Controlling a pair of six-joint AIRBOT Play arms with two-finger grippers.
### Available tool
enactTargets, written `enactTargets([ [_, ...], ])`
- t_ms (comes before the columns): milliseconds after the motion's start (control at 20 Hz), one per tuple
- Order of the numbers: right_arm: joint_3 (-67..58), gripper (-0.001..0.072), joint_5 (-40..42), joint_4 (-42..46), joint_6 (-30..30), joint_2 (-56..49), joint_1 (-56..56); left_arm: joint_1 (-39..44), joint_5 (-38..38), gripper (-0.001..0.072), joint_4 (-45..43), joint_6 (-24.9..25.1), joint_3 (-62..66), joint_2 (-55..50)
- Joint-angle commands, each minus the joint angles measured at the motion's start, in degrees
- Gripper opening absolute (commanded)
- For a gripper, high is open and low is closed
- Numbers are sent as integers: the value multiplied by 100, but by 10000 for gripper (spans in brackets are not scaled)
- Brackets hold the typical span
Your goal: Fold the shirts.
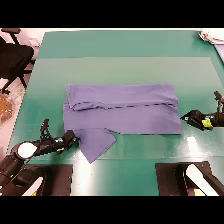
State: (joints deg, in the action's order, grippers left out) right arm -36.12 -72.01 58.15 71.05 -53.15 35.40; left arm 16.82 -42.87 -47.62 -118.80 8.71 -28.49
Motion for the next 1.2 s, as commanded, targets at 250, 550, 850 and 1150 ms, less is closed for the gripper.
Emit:
enactTargets([
  [250,2,503,-155,942,7,-48,4,-2,352,24,1095,986,9,11],
  [550,2,505,-118,887,-87,-1274,4,-2,354,24,1106,1088,9,11],
  [850,4,443,-437,546,-251,-1620,4,-2,356,24,1106,1088,11,11],
  [1150,15,142,-514,538,-247,-1620,4,-2,498,24,1182,1088,9,11],
])
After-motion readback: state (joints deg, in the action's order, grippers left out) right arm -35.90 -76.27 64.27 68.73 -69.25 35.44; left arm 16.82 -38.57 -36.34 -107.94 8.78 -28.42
